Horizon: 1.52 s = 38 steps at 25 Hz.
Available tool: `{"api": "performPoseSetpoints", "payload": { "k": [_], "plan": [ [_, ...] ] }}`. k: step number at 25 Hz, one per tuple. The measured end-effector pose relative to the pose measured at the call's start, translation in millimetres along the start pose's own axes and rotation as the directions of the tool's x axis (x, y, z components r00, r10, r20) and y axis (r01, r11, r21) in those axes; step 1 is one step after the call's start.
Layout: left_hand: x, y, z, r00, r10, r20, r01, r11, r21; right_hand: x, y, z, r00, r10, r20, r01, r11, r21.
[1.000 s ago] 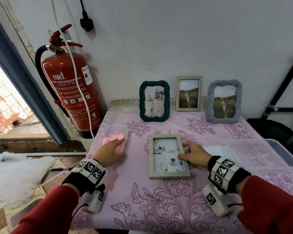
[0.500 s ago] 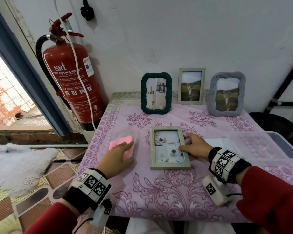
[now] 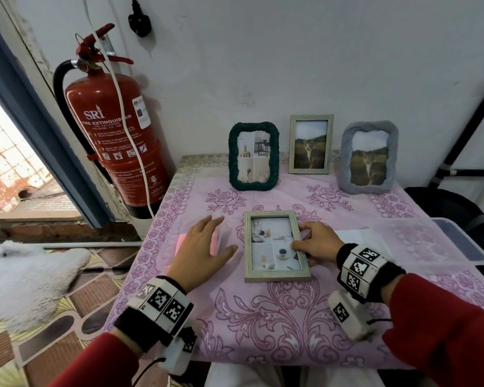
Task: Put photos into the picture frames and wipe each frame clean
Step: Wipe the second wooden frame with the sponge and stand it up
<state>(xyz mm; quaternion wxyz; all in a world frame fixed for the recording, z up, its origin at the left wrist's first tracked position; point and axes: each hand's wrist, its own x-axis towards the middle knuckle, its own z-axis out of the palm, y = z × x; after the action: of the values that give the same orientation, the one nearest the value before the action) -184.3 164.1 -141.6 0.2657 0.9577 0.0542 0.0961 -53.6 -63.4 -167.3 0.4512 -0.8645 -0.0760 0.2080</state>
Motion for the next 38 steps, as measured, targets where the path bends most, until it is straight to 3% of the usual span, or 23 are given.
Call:
{"api": "performPoseSetpoints", "payload": {
  "k": [3, 9, 12, 16, 20, 25, 29, 34, 38],
  "plan": [
    [9.2, 20.7, 3.5, 0.99, 0.061, -0.124, -0.081, 0.983, -0.167, -3.4, -2.4, 1.9, 0.996, -0.066, -0.058, 0.061, 0.994, -0.088],
    [29.8, 48.1, 27.7, 0.992, -0.068, 0.107, 0.103, 0.925, -0.366, -11.9, -7.2, -2.1, 0.964, -0.162, -0.211, 0.189, 0.975, 0.114],
    [35.5, 52.7, 30.9, 0.985, -0.154, 0.077, 0.172, 0.882, -0.438, -16.1, -6.3, -7.0, 0.937, -0.238, -0.256, 0.267, 0.96, 0.089],
    [38.4, 53.0, 28.5, 0.987, -0.152, 0.047, 0.157, 0.881, -0.445, -19.3, -5.3, -9.2, 0.909, -0.305, -0.284, 0.331, 0.942, 0.048],
    [36.6, 54.4, 24.8, 0.975, -0.106, 0.194, 0.214, 0.664, -0.716, -21.7, -11.3, -7.9, 0.903, -0.297, -0.31, 0.345, 0.932, 0.112],
    [45.5, 52.4, 15.2, 0.994, -0.105, 0.032, 0.091, 0.621, -0.778, -31.4, -34.2, -10.3, 0.876, -0.369, -0.309, 0.419, 0.901, 0.113],
    [59.5, 52.5, -6.7, 0.993, -0.095, -0.071, -0.011, 0.522, -0.853, -36.4, -56.8, -13.6, 0.833, -0.45, -0.322, 0.492, 0.869, 0.059],
    [84.2, 50.9, -60.7, 0.979, -0.023, -0.203, -0.159, 0.541, -0.826, -28.7, -105.9, -18.8, 0.763, -0.527, -0.375, 0.584, 0.811, 0.048],
    [114.6, 34.8, -105.3, 0.976, -0.017, -0.219, -0.177, 0.534, -0.827, -10.2, -154.3, -21.6, 0.729, -0.599, -0.332, 0.641, 0.767, 0.024]
  ]
}}
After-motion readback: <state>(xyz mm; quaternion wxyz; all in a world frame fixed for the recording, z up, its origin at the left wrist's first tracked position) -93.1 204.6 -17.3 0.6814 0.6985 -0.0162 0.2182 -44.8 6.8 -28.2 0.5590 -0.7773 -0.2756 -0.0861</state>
